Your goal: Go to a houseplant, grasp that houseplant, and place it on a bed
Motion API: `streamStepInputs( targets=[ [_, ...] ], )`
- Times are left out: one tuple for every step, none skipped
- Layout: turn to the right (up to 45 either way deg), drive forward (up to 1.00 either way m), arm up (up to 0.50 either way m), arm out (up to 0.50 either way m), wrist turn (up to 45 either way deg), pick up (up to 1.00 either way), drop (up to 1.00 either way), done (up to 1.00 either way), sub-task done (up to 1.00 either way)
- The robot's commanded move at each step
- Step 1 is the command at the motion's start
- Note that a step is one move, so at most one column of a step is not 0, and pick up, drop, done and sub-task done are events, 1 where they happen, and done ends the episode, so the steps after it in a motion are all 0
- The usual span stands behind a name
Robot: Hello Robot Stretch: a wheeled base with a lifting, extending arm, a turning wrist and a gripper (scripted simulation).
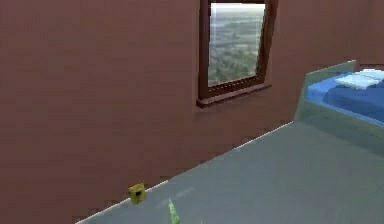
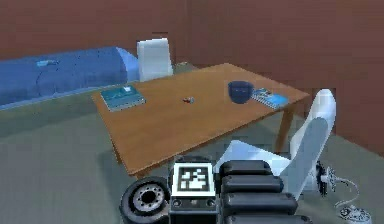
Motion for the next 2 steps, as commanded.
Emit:
streamStepInputs(
  targets=[
    [12.0, 0.00, 0.00, 0.00, 0.0, 0.00, 0.00, 0.00, 0.00],
    [0.0, 0.45, 0.00, 0.00, 0.0, 0.00, 0.00, 0.00, 0.00]
  ],
)
